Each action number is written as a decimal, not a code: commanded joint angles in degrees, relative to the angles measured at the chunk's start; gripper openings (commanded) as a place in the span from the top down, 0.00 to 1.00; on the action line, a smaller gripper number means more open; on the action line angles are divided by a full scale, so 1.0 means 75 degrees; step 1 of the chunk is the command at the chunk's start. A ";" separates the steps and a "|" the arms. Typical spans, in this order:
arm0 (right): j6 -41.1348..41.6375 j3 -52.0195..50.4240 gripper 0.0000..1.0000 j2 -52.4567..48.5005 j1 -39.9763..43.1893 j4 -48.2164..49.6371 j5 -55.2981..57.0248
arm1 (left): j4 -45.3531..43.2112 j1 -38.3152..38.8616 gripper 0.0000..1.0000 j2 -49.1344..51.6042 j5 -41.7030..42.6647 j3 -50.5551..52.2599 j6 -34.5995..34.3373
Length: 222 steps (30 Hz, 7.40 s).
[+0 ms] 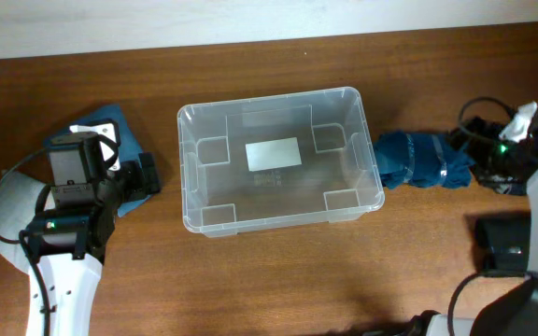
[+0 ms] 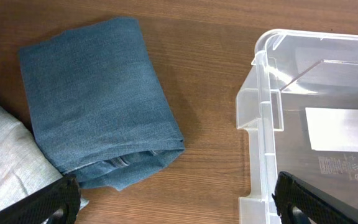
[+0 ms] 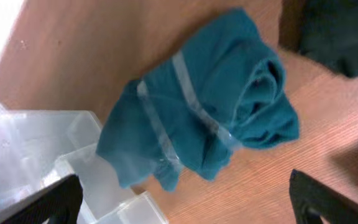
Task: Pack container
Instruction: 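Lift the dark-blue garment with the right gripper and drop it into the bin, then move the right gripper to the black taped garment and grasp it, then carry the black garment with the right gripper into the bin's right side, then grasp the remaining black garment with the right gripper and place it in the bin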
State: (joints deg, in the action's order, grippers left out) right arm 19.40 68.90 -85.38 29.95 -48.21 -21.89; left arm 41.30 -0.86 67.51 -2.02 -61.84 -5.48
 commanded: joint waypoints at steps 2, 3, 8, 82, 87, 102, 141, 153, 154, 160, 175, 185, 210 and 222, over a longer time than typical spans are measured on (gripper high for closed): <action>0.1008 -0.1620 0.01 -0.0379 -0.0041 0.1320 -0.0866 | -0.0041 0.0029 0.01 0.0023 -0.0105 -0.0184 -0.0064; 0.1177 -0.1865 0.02 -0.0440 -0.0087 0.1638 -0.0874 | -0.0044 0.0029 0.01 0.0023 -0.0105 -0.0184 -0.0064; 0.2127 -0.2888 0.02 -0.0909 -0.0440 0.3815 -0.0941 | -0.0041 0.0029 0.01 0.0023 -0.0102 -0.0184 -0.0064; -0.0154 -0.1711 0.02 0.0968 0.5278 -0.1259 0.0746 | 0.0096 -0.1673 0.01 0.0029 -0.0105 -0.0184 -0.0070; -0.0128 -0.3532 0.01 0.0965 0.5149 0.1119 0.0443 | 0.0102 -0.1673 0.01 0.0041 -0.0102 -0.0184 -0.0070; 0.0251 -0.4922 0.96 0.0723 0.5050 0.3602 -0.1521 | 0.0105 -0.1673 0.01 0.0041 -0.0079 -0.0184 -0.0070; -0.1888 0.1620 0.27 -0.2317 -0.6586 -0.0775 0.1524 | 0.0102 -0.1673 0.01 0.0041 -0.0079 -0.0184 -0.0070; -0.1405 0.5246 0.01 -0.0839 -0.5942 -0.2503 0.3503 | 0.0102 -0.1673 0.01 0.0041 -0.0079 -0.0184 -0.0070; -0.1204 0.5246 0.02 -0.0708 -0.5692 -0.2442 0.3617 | 0.0102 -0.1673 0.01 0.0041 -0.0079 -0.0184 -0.0070; -0.0656 0.4794 0.01 -0.0685 -0.2541 -0.2725 0.2777 | 0.0099 -0.1673 0.01 0.0041 -0.0079 -0.0184 -0.0070; -0.2771 0.2221 0.02 -0.3596 0.2495 0.0769 -0.0455 | 0.0105 -0.1673 0.01 0.0041 0.0079 -0.0184 -0.0070; -0.3159 0.2218 0.02 -0.5074 0.2655 0.1355 -0.0452 | 0.0108 -0.1673 0.01 0.0041 0.0102 -0.0184 -0.0070; -0.3532 0.5473 0.96 -0.1970 -0.0318 -0.2809 -0.2585 | 0.0105 -0.1673 0.00 0.0041 0.0099 -0.0184 -0.0070; -0.1845 0.4086 0.96 -0.2328 -0.5380 -0.2253 -0.1122 | 0.0114 -0.1673 0.01 0.0041 0.0099 -0.0181 -0.0070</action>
State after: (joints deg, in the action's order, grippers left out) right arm -1.54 104.38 -101.08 -4.32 -68.34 -35.38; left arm 42.28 -13.21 67.75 -1.93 -62.22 -5.65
